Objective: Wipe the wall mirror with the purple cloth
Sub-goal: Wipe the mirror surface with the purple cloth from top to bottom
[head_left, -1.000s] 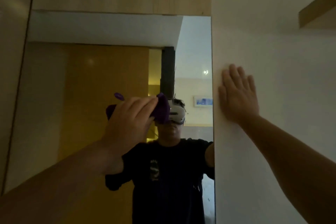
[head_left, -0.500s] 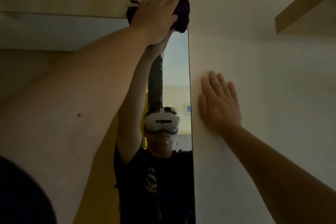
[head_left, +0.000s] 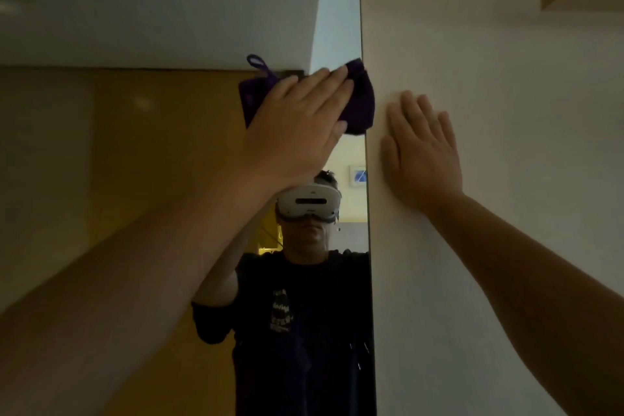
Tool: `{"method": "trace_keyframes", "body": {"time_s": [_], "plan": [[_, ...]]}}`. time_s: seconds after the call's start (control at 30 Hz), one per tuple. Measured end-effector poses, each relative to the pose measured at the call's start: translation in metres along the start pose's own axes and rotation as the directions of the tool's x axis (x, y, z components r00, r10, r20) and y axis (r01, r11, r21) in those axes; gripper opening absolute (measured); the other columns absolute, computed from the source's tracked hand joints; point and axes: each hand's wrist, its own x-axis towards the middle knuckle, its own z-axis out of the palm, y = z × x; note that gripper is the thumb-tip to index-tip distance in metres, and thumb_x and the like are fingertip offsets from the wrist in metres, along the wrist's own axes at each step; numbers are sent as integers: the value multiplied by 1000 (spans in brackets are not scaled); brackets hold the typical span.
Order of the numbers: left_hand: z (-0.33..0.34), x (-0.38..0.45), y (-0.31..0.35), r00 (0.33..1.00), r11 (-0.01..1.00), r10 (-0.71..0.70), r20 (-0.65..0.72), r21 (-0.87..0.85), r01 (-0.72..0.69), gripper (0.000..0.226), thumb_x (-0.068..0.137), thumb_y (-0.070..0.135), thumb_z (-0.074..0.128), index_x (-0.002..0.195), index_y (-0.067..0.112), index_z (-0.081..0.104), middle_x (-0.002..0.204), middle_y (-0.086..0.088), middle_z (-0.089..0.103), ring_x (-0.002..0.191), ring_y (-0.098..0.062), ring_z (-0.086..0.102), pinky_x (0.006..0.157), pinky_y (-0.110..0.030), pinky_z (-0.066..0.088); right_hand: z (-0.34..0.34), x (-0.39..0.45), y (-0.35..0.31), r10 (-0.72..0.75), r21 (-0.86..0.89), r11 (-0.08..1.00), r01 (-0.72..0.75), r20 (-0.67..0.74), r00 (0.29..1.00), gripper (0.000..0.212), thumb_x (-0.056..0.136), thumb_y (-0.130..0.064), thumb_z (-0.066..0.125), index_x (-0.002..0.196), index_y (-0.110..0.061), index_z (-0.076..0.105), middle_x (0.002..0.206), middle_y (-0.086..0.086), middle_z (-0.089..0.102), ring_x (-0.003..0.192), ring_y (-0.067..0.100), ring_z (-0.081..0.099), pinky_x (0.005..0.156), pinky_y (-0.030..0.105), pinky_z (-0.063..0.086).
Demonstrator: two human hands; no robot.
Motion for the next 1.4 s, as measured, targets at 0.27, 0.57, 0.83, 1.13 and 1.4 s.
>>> {"method": "trace_keyframes", "body": {"time_s": [0.27,0.57,0.83,1.13,1.4], "plan": [[0,-89,48,996,999,39,75,21,-41,53,106,38,31,151,11,35,157,-8,37,145,-27,33,118,-46,25,0,0,2,-9,13,1000,9,-10,1000,56,106,-40,22,156,-14,22,165,9,14,153,25,5,123,43,0],[11,-174,93,993,996,77,91,-47,-73,50,106,38,34,151,15,37,157,-5,38,145,-27,34,116,-48,30,-2,0,0,0,14,1000,-1,10,1000,55,107,-39,23,156,-14,22,165,10,14,153,27,5,122,44,0],[11,-192,99,992,993,107,68,-50,-104,47,104,36,49,148,19,44,154,-2,44,140,-27,43,110,-45,37,-14,1,-5,18,80,997,-24,69,997,57,105,-40,22,155,-13,26,164,11,15,153,28,7,121,43,0],[-11,-185,79,989,975,103,-111,-188,-122,47,92,6,65,136,11,49,125,-8,63,105,-26,60,84,-38,47,-42,-32,-32,41,273,960,-61,76,996,67,101,-52,16,153,-13,30,163,10,20,152,25,11,123,46,10],[-60,-257,22,986,976,4,-166,-212,-39,44,95,13,70,135,9,52,122,-10,66,102,-28,65,77,-42,52,-61,-82,-115,-29,389,921,12,38,999,53,104,-39,36,146,-8,43,160,14,28,151,28,17,121,54,18]]}}
